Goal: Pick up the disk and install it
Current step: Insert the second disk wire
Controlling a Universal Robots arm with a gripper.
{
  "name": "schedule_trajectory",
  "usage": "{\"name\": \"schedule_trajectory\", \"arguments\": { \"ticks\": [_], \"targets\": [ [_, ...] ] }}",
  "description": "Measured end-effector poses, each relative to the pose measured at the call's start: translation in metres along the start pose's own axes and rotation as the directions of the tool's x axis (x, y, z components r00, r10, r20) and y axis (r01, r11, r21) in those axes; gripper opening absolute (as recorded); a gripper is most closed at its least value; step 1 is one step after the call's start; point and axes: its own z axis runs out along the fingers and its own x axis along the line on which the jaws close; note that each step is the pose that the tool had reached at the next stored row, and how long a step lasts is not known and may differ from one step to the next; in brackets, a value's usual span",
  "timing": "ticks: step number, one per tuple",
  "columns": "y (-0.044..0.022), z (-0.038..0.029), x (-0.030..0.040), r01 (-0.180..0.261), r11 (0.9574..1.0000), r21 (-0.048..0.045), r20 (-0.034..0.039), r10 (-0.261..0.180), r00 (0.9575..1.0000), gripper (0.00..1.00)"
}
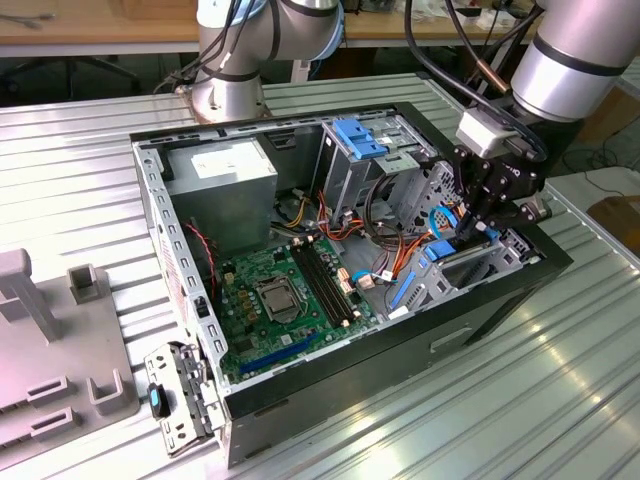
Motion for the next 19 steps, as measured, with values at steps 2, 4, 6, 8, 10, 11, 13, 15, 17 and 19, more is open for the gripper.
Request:
{"name": "schedule_trajectory", "arguments": {
  "ticks": [2,4,6,8,10,11,13,15,17,19],
  "targets": [
    [0.0,0.0001,0.0,0.0,1.0,0.0,0.0001,0.0,1.0,0.16],
    [0.0,0.0001,0.0,0.0,1.0,0.0,0.0002,0.0,1.0,0.16],
    [0.0,-0.0003,0.0,0.0,1.0,0.0002,0.0012,0.0,1.0,0.17],
    [-0.0002,-0.004,0.0,0.0,1.0,0.0001,-0.0001,0.0,1.0,0.24],
    [-0.0003,-0.0063,0.0001,0.0,1.0,0.0003,0.0002,0.0,1.0,0.24],
    [-0.0004,-0.0074,0.0001,0.0,1.0,0.0004,0.0,0.0,1.0,0.24],
    [-0.0005,-0.0088,0.0002,0.0,1.0,0.0005,0.0001,0.0,1.0,0.24],
    [-0.0005,-0.009,0.0002,0.0,1.0,0.0006,0.0002,0.0,1.0,0.24],
    [-0.0005,-0.0098,0.0002,0.0,1.0,0.0008,0.0001,0.0,1.0,0.15],
    [-0.0005,-0.0099,0.0002,0.0,1.0,0.0008,0.0,0.0,1.0,0.11]
  ]
}}
